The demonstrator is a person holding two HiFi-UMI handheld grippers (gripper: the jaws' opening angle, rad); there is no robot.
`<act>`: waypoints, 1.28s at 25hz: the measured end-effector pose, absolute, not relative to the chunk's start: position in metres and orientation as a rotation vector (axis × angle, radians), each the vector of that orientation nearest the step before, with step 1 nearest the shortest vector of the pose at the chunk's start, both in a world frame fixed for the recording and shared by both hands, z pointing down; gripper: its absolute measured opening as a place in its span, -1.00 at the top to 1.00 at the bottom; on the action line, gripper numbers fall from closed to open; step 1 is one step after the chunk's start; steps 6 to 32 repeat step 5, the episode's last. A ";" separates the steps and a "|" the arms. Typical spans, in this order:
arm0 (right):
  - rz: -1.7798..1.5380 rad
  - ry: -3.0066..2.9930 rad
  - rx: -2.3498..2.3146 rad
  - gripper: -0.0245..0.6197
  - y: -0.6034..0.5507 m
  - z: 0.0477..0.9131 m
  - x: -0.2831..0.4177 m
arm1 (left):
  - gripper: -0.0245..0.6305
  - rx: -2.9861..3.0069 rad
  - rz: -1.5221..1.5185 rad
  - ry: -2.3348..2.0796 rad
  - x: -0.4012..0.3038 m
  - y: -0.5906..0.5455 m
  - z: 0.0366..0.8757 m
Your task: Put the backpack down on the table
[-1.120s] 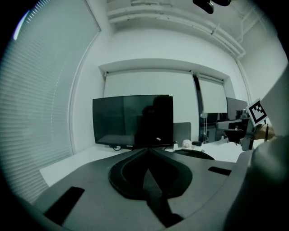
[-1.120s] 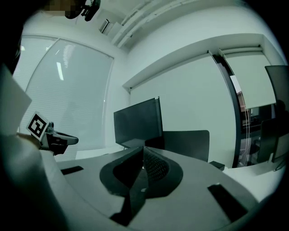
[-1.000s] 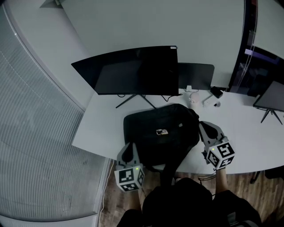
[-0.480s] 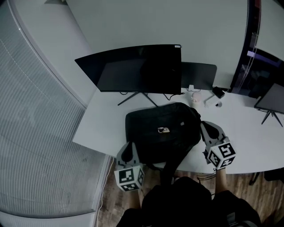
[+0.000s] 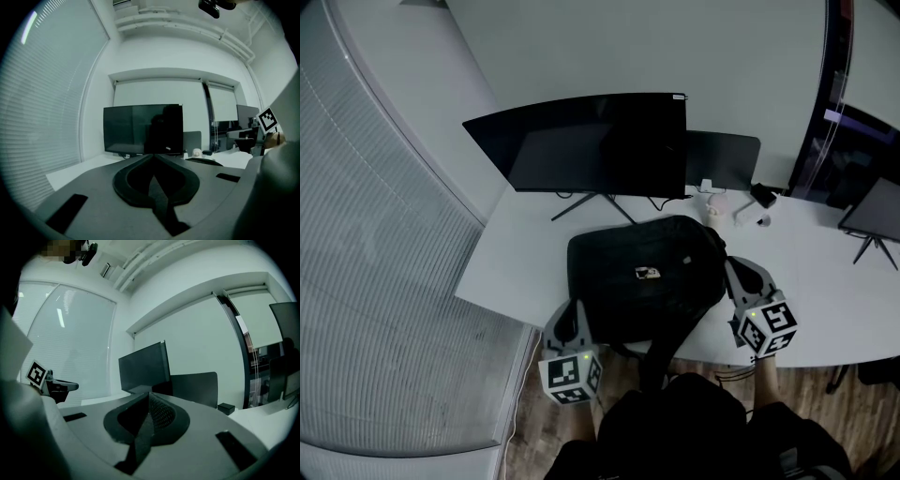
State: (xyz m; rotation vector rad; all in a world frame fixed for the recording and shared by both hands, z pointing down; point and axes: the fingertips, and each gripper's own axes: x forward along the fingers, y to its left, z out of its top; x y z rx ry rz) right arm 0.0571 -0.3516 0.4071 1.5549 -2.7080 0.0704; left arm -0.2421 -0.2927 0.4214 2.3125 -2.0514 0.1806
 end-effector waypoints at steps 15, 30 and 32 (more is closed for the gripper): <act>0.075 -2.717 1.552 0.88 -0.351 0.409 0.055 | 0.88 2.315 0.181 -2.030 -0.243 -0.290 0.425; 0.075 -2.717 1.552 0.88 -0.351 0.409 0.055 | 0.88 2.315 0.181 -2.030 -0.243 -0.290 0.425; 0.075 -2.717 1.552 0.88 -0.351 0.409 0.055 | 0.88 2.315 0.181 -2.030 -0.243 -0.290 0.425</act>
